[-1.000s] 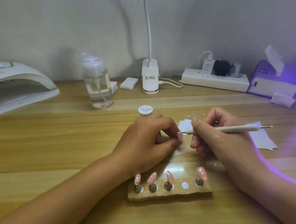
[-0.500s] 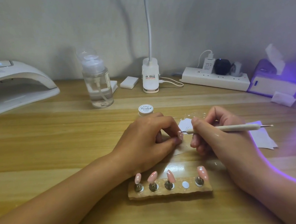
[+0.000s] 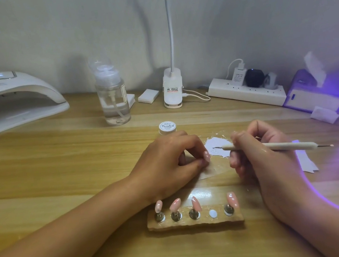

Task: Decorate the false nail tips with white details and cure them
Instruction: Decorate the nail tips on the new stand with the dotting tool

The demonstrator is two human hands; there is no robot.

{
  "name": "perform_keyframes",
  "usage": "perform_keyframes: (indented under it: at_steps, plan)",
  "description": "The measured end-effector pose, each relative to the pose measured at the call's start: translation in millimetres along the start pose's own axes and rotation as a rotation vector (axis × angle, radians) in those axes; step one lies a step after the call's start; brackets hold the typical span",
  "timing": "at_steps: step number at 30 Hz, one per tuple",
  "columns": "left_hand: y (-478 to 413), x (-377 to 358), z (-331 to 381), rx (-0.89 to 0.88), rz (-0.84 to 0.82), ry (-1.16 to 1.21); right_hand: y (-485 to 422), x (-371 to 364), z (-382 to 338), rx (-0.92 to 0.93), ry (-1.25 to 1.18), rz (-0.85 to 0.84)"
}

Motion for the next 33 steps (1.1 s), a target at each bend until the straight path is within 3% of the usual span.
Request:
perform_keyframes:
  at_steps: [7, 11, 21, 27, 33]
  plan:
    - [0, 0, -1, 0.006, -0.002, 0.012, -9, 12, -5, 0.159, 0.124, 0.137]
    - [0, 0, 0, 0.008, -0.009, 0.020, -15, 22, 0, 0.030, 0.466, 0.099]
    - [2, 0, 3, -0.002, 0.019, -0.053, -15, 23, 4, -0.097, 0.713, 0.064]
    - [1, 0, 1, 0.008, 0.012, -0.052, -16, 23, 3, -0.079, 0.739, 0.081]
    - [1, -1, 3, -0.007, 0.006, -0.043, -15, 22, 1, 0.072, 0.477, 0.165]
Point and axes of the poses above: each hand's wrist, its own y-axis away from the middle knuckle, its own x-axis out of the back of the hand, z = x × y, the point moved 1 cm from there along -y, towards the middle knuckle, and after that the axes turned 9 degrees about -z, right-handed, at the moved point
